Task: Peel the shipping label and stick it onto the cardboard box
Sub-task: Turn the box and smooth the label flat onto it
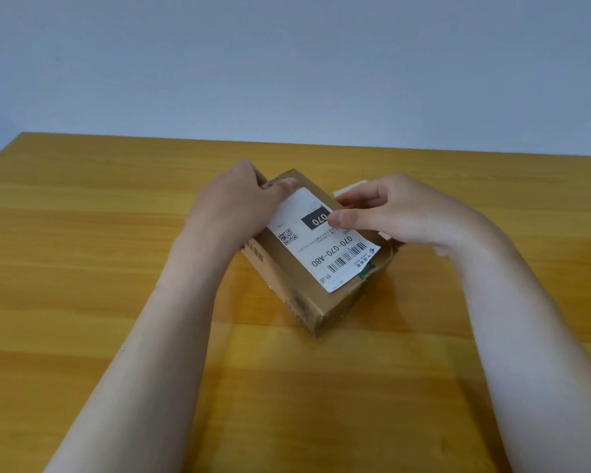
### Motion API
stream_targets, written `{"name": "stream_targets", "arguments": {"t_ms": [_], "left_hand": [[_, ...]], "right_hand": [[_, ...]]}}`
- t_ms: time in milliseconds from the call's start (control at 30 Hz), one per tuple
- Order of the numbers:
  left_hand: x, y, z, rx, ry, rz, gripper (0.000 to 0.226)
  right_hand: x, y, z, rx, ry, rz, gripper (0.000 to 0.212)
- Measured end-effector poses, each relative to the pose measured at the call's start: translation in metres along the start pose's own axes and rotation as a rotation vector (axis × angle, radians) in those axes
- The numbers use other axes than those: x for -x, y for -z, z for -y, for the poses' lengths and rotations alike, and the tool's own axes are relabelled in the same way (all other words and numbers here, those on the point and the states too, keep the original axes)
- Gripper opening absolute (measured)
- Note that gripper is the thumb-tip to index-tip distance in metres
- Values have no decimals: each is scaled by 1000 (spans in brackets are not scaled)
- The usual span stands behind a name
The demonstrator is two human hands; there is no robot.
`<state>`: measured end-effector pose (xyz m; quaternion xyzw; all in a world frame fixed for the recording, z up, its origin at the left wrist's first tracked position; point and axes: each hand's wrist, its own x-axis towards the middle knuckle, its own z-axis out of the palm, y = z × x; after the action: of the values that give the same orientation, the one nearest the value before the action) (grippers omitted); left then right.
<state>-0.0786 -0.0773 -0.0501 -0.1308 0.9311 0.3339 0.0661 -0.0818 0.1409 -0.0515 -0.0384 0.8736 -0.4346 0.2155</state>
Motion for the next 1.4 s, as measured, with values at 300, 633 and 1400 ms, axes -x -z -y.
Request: {"name": "stream_targets", "arguments": {"t_ms": [300, 633, 1400], "left_hand": [[10, 3, -3, -48, -112, 286, 102], [0, -10, 1, -101, -176, 143, 77], [-2, -20, -4, -101, -95, -24, 55]], "right_hand": [[2, -7, 2, 85, 42, 104, 62], [-5, -13, -3, 80, 26, 9, 59], [-16, -19, -6, 100, 56, -157, 57]]}}
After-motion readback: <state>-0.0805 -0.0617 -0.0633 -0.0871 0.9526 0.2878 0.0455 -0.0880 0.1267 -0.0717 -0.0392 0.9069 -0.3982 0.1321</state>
